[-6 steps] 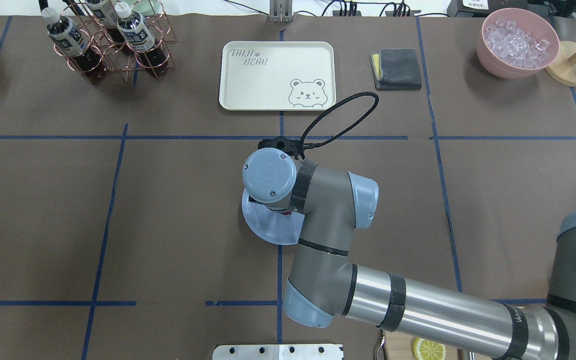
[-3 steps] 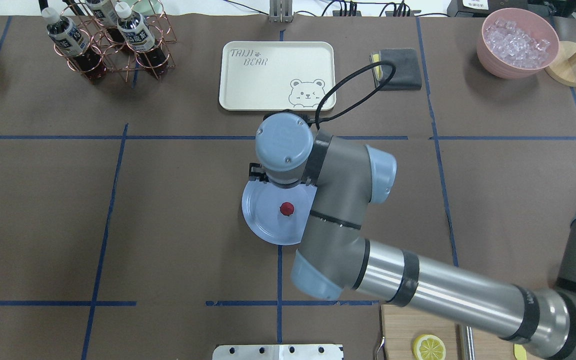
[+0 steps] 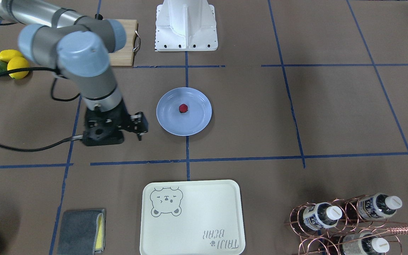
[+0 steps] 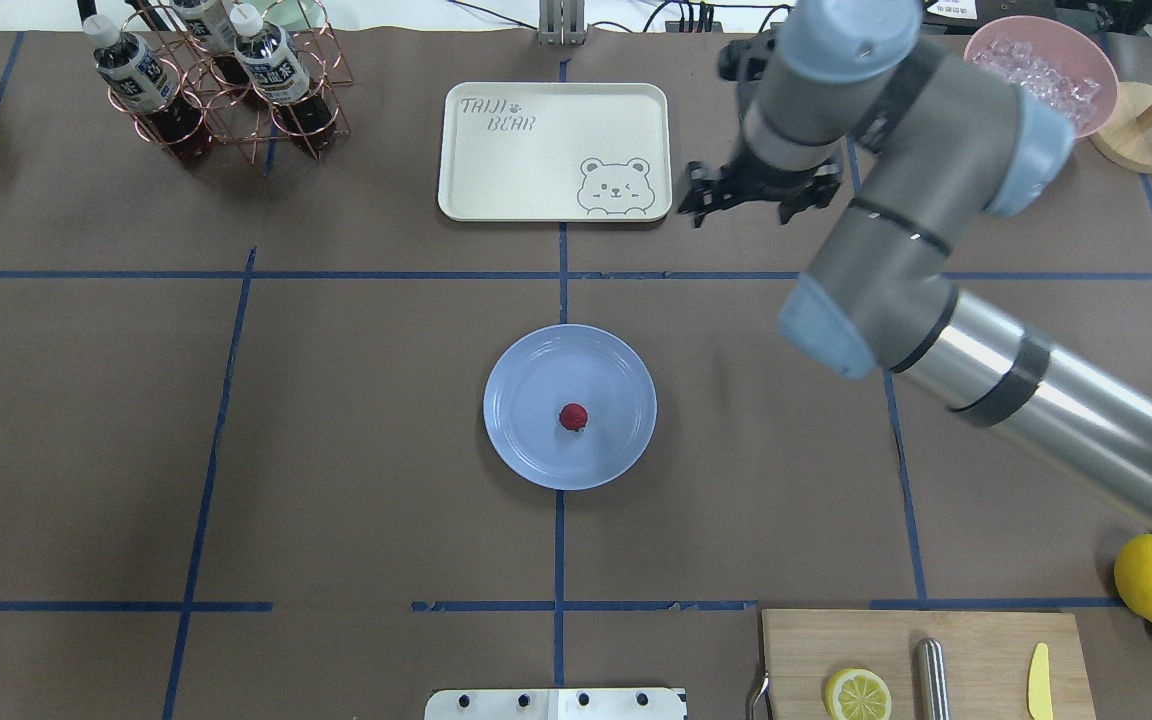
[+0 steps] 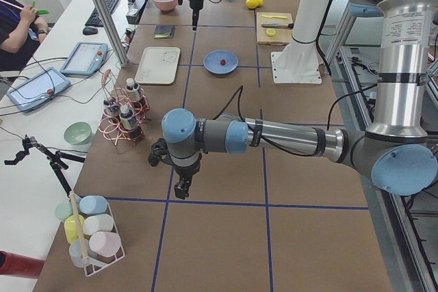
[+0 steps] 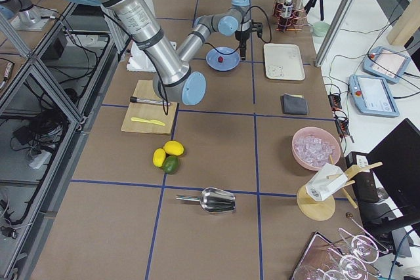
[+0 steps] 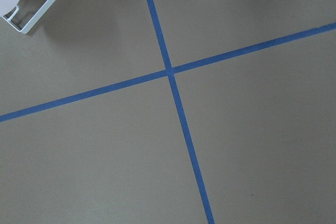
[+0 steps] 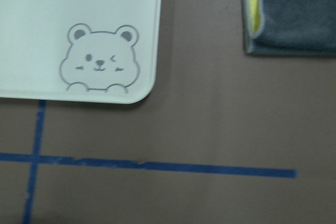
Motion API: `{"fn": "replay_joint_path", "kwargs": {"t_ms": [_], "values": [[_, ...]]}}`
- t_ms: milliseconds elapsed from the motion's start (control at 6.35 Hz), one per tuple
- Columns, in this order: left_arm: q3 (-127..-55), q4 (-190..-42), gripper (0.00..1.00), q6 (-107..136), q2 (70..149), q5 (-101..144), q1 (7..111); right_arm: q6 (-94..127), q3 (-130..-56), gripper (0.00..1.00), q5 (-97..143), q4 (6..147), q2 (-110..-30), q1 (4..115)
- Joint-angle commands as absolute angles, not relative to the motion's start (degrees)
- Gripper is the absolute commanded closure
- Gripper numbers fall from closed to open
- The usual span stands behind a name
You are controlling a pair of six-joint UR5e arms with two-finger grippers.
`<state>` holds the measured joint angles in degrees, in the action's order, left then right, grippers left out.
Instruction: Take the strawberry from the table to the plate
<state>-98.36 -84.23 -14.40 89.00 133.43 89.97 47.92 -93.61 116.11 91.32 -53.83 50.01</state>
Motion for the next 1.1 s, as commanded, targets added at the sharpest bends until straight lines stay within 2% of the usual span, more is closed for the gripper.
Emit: {"fn": "replay_joint_path", "kwargs": {"t_ms": [0,315,630,945], "values": [[-98.35,-84.37,0.00,-14.41,88.95,133.42,89.91,23.06,-95.36,0.00,124.94,91.23,-65.24,65.14],[-98.53,-84.55,0.00,-14.33,89.03,133.68,89.91,5.34,-94.92,0.00,127.79,90.88,-77.19,77.21],[-98.26,-84.55,0.00,-14.33,88.95,133.42,90.00,-0.33,-94.49,0.00,126.75,83.64,-91.43,82.60],[-98.79,-84.55,0.00,-14.59,89.03,133.33,89.91,-0.35,-91.85,0.00,132.14,80.60,-95.18,87.36]]}}
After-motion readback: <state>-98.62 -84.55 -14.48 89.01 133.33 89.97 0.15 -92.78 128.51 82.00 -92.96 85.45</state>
